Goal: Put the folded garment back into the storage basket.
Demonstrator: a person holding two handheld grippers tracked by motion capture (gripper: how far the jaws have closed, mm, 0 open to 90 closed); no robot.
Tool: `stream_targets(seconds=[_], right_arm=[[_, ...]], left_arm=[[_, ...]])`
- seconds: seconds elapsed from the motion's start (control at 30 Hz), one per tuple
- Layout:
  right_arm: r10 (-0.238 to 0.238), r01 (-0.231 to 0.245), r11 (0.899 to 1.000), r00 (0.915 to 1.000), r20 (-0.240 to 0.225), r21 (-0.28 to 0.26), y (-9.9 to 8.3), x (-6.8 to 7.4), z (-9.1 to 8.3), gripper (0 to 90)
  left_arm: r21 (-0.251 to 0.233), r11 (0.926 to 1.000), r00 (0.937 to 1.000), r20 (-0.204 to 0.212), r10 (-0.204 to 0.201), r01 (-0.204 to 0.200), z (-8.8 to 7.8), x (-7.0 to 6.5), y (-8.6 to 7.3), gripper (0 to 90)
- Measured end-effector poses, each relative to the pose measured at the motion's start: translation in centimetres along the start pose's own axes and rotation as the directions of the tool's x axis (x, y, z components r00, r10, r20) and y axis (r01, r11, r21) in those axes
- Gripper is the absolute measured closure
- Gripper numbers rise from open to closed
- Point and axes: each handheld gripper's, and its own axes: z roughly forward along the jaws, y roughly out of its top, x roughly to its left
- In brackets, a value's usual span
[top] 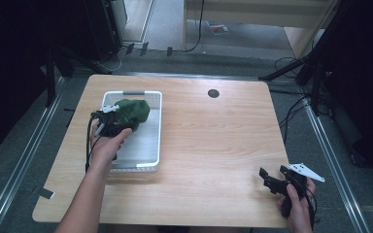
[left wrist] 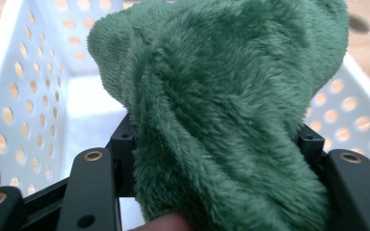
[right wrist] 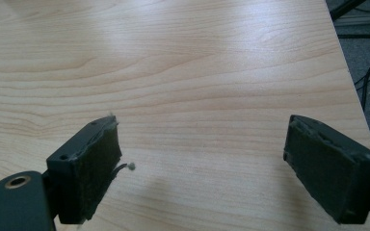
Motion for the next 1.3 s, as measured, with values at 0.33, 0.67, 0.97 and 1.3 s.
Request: stream_targets(seconds=[0.33,0.67,0.97,1.3], right_arm=[[0.0,0.0,1.0,1.0,-0.002,-0.001,0.0,0.0,0.0,13.0],[0.002,-0.002,1.0,1.0,0.0,0.001,0.0,0.0,0.0,13.0],[0.002,-0.002,1.0,1.0,0.0,0.0,0.0,0.0,0.0,13.0],[0.0,0.0,1.0,1.0,0.0,0.001,0.0,0.0,0.0,13.0]], left_arm=[[0.118,0.9925,0.9991,-0.023,0.035,-0.032,1.1,0.0,-0.5,30.5],[0.105,0.9943,0.9993,0.035,0.016,-0.019,0.1,-0.1,0.1,9.5],[0.001,0.9999,0.9952,0.097,-0.017,0.017,-2.4,-0.2,0.9,5.5],[-0.069,0.9971,0.9859,0.162,0.043,-0.033,-6.0,-1.0,1.1,0.0]])
